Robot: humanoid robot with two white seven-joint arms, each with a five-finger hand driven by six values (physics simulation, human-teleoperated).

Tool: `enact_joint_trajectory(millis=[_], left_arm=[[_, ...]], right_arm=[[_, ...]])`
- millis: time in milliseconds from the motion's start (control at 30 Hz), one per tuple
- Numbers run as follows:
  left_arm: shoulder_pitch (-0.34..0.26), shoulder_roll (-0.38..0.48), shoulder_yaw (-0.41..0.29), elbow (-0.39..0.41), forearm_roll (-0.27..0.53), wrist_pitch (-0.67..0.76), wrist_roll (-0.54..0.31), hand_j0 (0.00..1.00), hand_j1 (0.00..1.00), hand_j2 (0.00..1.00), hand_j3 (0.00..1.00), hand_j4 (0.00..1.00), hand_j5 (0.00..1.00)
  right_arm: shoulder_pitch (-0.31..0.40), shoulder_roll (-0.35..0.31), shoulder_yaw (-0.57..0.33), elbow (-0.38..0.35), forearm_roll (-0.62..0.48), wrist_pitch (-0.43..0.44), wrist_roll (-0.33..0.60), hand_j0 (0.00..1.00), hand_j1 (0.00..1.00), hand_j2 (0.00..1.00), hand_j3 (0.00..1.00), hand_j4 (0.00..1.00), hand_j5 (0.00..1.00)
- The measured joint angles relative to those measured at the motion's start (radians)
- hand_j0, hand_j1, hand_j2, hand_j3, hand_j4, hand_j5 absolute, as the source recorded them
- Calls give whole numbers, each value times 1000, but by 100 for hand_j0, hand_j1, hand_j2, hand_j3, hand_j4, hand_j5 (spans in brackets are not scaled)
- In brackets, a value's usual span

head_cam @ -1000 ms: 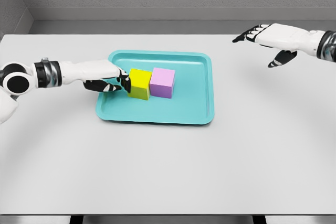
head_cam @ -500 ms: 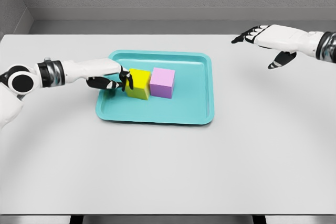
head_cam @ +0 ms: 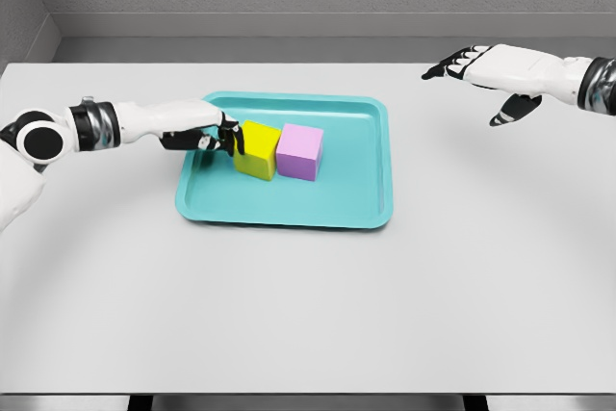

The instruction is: Push two cubes

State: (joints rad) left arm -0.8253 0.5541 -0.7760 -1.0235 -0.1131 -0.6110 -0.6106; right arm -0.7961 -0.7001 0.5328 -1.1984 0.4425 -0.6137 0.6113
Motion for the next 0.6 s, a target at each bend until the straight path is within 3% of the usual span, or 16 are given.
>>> enact_joint_trajectory(millis=[200,433,600], left_arm=[[-6,17,-1,-18,55,-2,0,48,48,48,48,48,48],[49,91,-7,-168,123,-2,-1,48,48,48,48,48,48],[71,69,-10,-185,123,-2,-1,48,48,48,48,48,48]], right_arm=[[0,-1,0,-5,0,0,0,100,100,100,100,100,100],[0,-1,5,-7,0,0,0,100,100,100,100,100,100],[0,-2,7,-7,0,0,0,100,100,100,100,100,100]])
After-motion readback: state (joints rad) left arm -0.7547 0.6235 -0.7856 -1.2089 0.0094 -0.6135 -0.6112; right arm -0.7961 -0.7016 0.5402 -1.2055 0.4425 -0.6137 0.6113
